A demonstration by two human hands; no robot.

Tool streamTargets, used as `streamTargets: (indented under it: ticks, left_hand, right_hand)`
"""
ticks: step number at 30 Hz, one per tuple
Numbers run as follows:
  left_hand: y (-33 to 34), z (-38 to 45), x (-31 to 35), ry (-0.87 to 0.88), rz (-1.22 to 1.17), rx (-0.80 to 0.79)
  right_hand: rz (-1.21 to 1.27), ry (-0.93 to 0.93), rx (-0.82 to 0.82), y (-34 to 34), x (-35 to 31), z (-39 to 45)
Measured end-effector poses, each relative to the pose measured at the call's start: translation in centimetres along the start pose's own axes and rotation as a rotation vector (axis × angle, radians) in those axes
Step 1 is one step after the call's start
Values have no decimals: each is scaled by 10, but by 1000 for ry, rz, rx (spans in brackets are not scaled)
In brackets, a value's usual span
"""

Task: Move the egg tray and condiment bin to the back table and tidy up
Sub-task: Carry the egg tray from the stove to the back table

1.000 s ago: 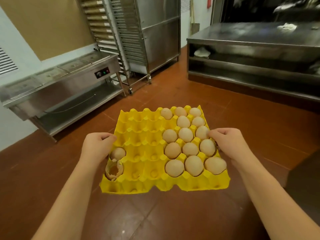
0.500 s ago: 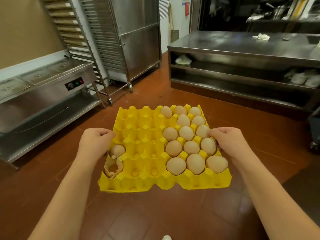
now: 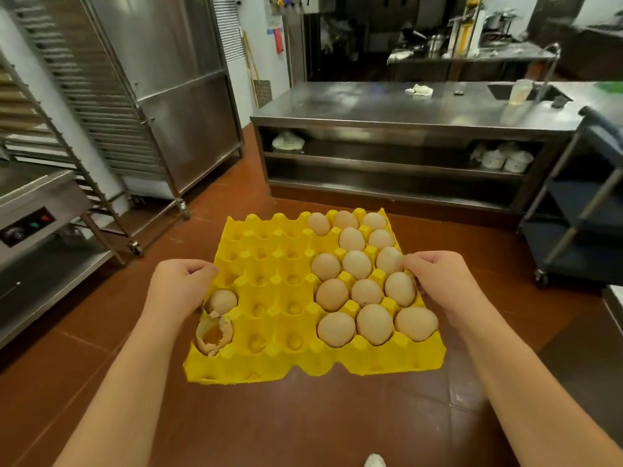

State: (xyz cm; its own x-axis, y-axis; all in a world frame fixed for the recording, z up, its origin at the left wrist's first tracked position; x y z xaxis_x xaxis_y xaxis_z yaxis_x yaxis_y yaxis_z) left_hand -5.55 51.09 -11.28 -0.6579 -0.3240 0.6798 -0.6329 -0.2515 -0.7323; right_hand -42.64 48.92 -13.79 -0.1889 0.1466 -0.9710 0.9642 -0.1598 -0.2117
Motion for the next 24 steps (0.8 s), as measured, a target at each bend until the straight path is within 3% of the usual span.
streamTargets:
  ticks: [12,24]
  left_hand:
    - [63,131,84,13,1,29]
    - [108,312,122,43,-17,9]
  right_hand:
    - [37,51,15,-13,-12,169]
    - [-13,55,41,33,-30,335]
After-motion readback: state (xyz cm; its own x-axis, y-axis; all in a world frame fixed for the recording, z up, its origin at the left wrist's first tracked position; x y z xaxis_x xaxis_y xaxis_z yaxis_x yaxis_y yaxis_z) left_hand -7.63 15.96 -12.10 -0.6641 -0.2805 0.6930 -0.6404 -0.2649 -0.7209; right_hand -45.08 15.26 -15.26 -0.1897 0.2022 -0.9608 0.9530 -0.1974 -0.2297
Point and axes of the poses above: each hand's wrist, its own z-axis towards the middle knuckle, its own y-axis out of the palm, x = y × z, the point moved 3 cm from there along z, towards the middle knuckle, and after that the axes turned 9 degrees about z, right-handed, at the moved point
